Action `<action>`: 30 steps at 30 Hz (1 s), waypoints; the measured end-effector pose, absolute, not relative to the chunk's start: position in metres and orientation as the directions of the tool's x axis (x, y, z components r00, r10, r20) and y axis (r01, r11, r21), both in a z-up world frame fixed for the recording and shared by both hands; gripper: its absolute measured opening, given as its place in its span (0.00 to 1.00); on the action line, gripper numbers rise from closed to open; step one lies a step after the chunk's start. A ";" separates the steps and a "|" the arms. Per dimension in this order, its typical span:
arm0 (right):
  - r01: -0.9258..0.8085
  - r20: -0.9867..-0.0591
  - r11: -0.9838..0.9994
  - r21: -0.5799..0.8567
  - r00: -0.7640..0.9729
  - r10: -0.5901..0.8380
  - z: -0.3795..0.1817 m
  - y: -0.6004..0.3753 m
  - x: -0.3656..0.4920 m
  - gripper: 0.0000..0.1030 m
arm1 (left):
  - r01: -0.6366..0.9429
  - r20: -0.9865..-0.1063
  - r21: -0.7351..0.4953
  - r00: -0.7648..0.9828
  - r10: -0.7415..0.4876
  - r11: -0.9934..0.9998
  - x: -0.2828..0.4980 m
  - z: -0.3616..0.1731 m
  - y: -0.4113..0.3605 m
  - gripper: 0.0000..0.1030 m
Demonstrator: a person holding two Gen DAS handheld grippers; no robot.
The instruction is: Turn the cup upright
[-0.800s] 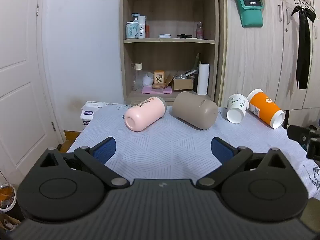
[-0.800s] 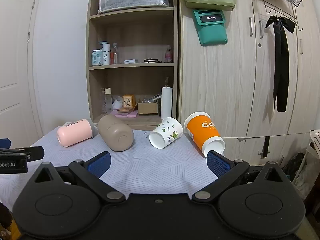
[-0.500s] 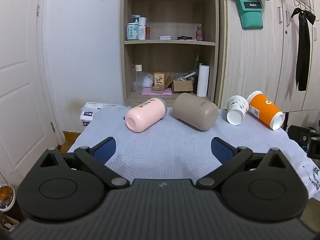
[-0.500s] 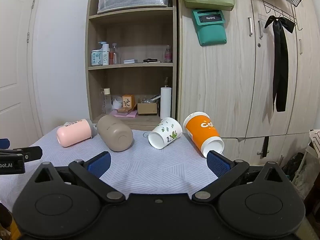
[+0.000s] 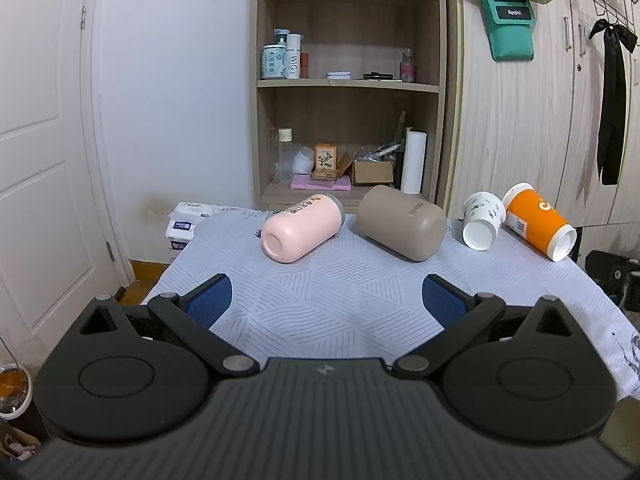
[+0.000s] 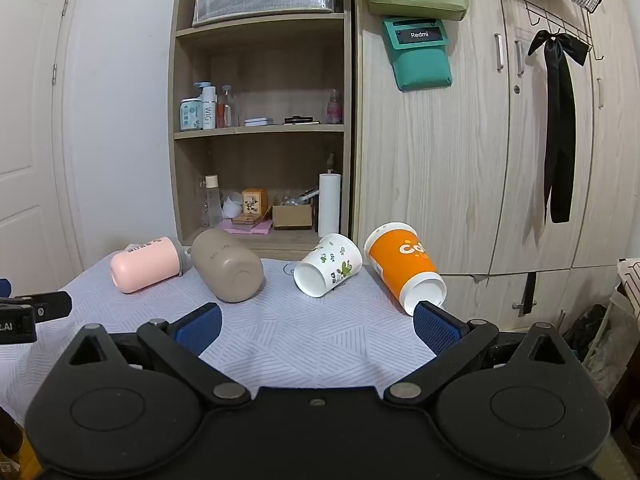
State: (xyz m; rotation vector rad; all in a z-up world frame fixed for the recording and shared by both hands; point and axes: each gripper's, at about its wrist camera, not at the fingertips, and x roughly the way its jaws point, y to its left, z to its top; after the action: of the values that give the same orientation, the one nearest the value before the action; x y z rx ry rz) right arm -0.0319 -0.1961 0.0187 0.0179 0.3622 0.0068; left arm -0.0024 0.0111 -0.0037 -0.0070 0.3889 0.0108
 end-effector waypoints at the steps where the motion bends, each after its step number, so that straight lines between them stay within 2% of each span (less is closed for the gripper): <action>1: -0.004 -0.355 1.000 0.018 0.935 0.010 0.019 -0.196 -0.032 1.00 | -0.010 -0.378 0.000 0.926 0.009 1.000 -0.002 -0.004 0.011 1.00; 30: -0.004 -0.362 1.000 0.014 0.932 0.009 0.014 -0.201 -0.030 1.00 | -0.005 -0.377 0.020 0.926 0.013 1.000 -0.004 -0.003 0.006 1.00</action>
State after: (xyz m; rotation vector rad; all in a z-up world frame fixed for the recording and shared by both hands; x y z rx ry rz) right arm -0.0304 -0.2014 0.0142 0.0130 0.3702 0.0066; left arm -0.0043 0.0064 -0.0027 0.0191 0.3869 0.0091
